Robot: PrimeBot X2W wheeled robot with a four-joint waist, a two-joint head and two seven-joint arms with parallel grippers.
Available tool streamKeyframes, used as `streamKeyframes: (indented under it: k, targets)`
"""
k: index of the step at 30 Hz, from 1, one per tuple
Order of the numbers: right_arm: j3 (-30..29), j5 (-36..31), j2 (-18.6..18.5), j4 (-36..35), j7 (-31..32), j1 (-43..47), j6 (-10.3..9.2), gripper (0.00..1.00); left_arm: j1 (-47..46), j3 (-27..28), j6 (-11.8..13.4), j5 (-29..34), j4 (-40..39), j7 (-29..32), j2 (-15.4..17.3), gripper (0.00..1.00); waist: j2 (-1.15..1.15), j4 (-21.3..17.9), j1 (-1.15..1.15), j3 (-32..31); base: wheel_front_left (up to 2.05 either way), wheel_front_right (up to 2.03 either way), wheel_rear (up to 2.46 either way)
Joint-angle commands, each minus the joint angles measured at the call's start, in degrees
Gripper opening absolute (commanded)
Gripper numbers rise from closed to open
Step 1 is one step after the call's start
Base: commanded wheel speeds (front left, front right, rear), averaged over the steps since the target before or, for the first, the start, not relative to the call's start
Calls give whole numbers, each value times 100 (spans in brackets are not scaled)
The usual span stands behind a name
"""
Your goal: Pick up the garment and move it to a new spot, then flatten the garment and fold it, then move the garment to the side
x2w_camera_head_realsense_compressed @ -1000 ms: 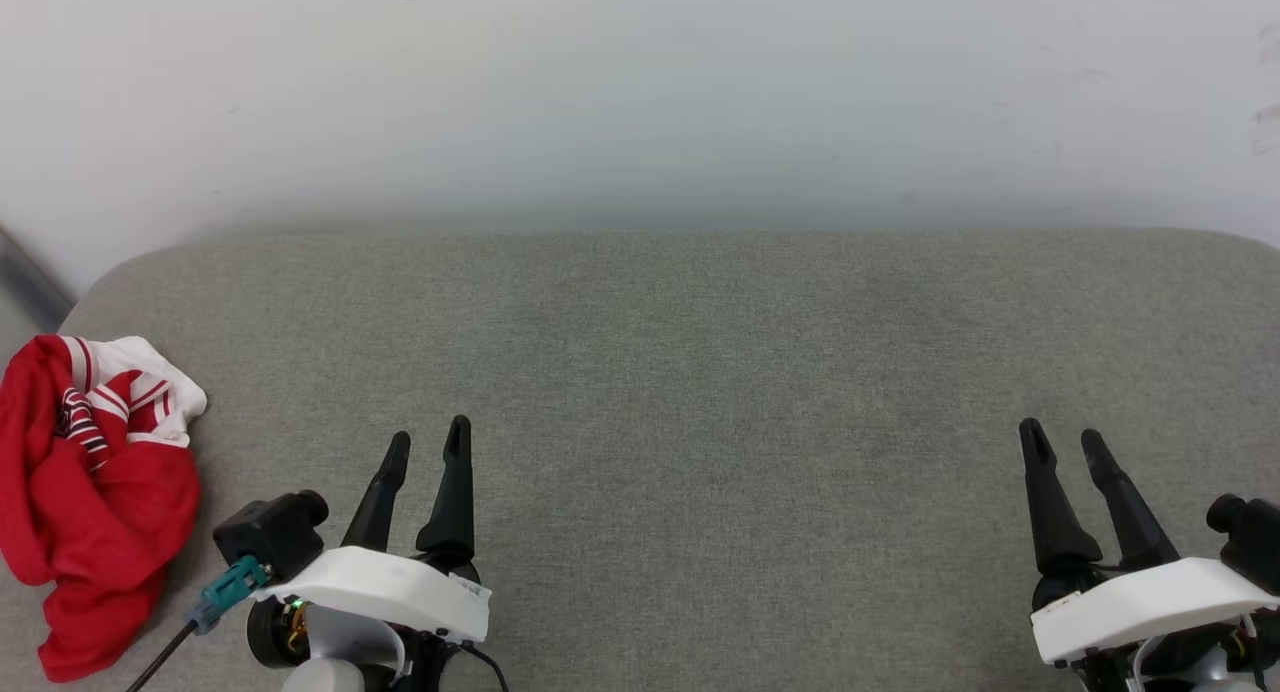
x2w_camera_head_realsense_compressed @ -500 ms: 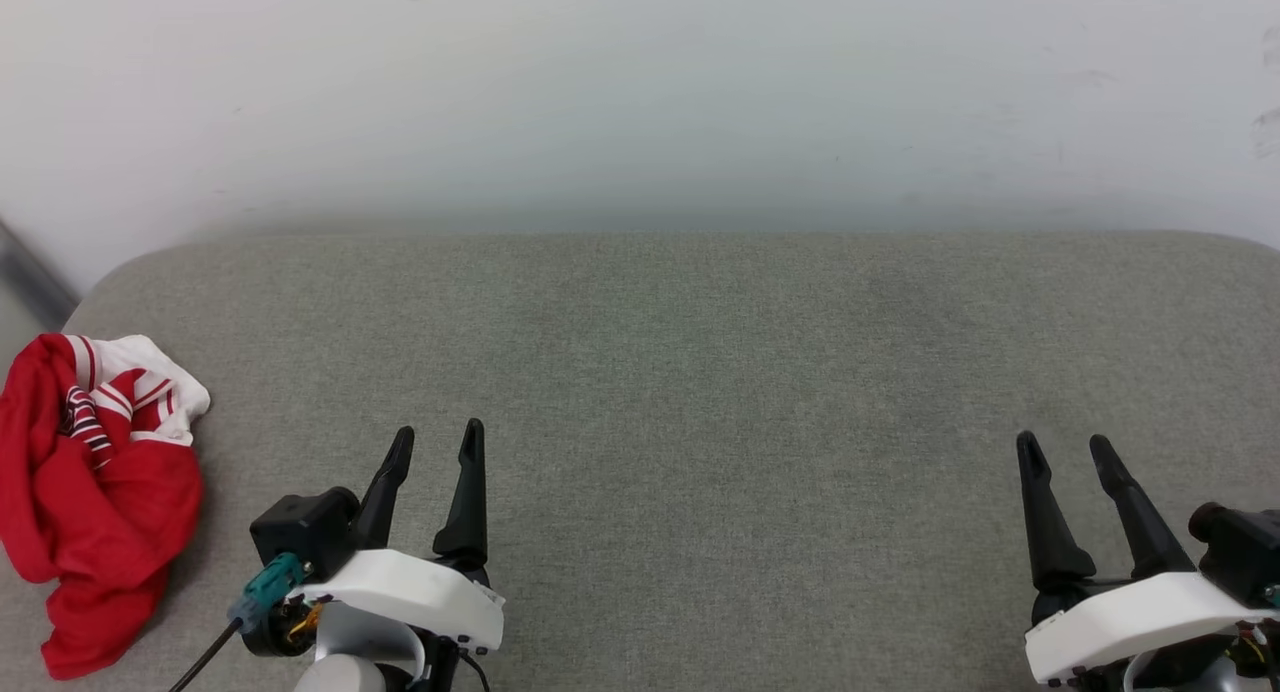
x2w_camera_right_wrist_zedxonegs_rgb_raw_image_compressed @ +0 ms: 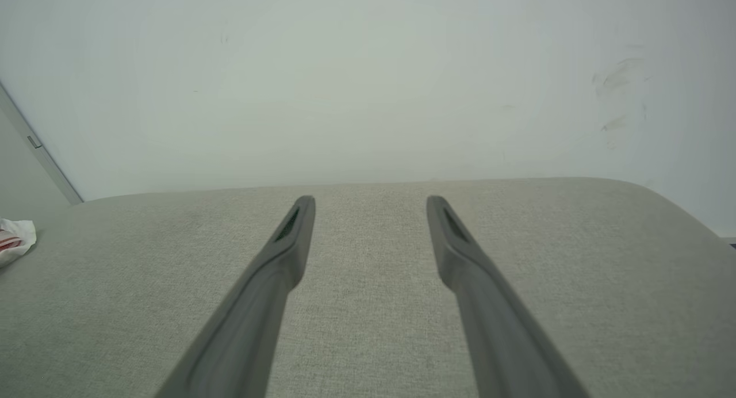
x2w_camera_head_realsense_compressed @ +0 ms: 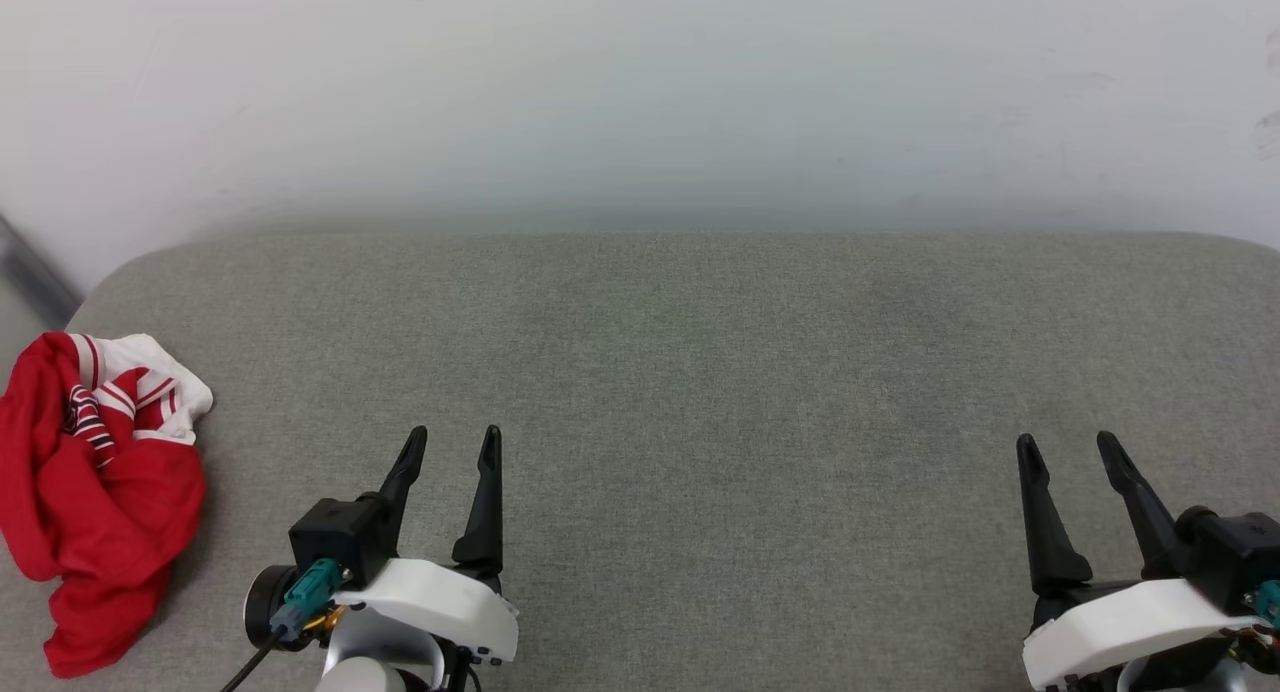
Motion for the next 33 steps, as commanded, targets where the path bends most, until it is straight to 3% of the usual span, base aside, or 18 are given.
streamKeyframes:
  k: [1, 33]
  targets:
    - [-6, -147, 16, -71, -49, 51, 13, 100, -83, -36, 28, 136, -15, -47, 18, 100, 0, -2, -1, 1, 0, 0, 0]
    - [-64, -1138, 23, -128, -320, 160, 7, 100, -76, -55, 58, 1120, 210, -387, -107, 100, 0, 32, -1, 2, 0, 0, 0]
